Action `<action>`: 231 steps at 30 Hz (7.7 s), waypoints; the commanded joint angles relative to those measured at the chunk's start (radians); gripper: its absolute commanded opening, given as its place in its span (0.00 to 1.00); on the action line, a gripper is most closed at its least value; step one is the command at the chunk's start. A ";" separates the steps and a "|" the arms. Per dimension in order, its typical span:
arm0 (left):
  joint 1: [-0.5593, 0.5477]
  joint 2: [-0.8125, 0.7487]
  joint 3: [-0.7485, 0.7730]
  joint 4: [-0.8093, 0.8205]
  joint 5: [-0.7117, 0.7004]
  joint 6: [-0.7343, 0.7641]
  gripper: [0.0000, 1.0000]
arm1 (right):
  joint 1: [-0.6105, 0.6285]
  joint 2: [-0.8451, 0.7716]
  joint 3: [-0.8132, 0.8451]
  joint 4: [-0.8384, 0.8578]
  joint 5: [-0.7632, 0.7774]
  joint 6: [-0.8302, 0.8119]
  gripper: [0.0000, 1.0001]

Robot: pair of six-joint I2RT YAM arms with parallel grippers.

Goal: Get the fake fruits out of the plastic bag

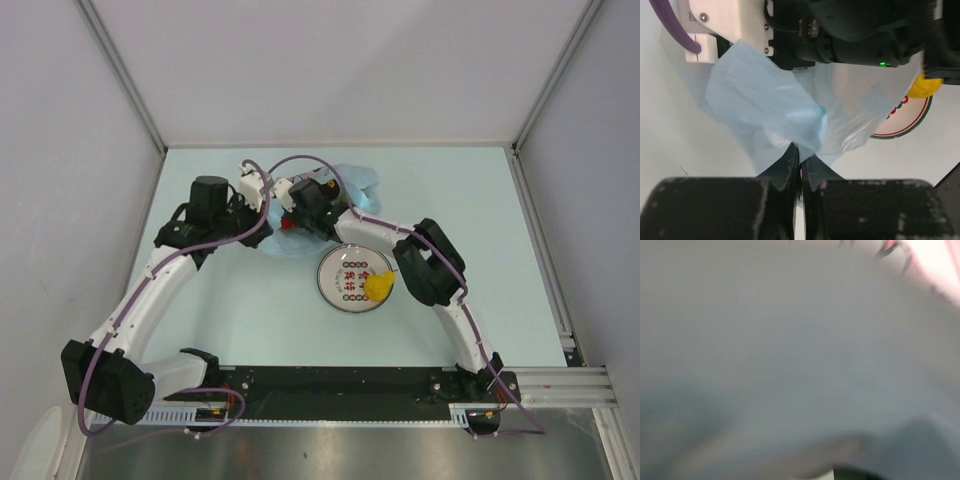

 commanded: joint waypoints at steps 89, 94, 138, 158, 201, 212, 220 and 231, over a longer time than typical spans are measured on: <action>-0.199 0.118 0.066 0.085 0.013 0.194 0.91 | -0.295 -0.278 0.004 -0.147 -0.288 0.086 0.20; -0.280 0.179 0.105 0.092 -0.039 0.278 0.85 | -0.298 -0.372 -0.071 -0.167 -0.343 0.151 0.20; -0.315 0.288 0.267 0.088 -0.185 0.117 0.00 | -0.220 -1.157 -0.774 0.152 -0.548 0.188 0.13; -0.306 0.304 0.296 0.077 -0.184 0.129 0.00 | 0.128 -1.427 -1.171 0.096 -0.343 -0.446 0.00; -0.199 0.239 0.260 0.094 -0.164 0.070 0.00 | 0.073 -0.720 -1.246 0.923 -0.138 0.296 0.06; -0.182 0.178 0.253 0.091 -0.135 0.056 0.01 | 0.100 -0.858 -1.124 0.513 -0.276 0.256 0.83; -0.170 0.087 0.233 0.085 -0.073 0.028 0.00 | 0.074 -0.863 -0.837 0.106 -0.417 0.319 1.00; -0.111 0.029 0.224 0.100 -0.030 -0.012 0.00 | 0.022 -0.640 -0.620 -0.101 -0.337 0.408 0.90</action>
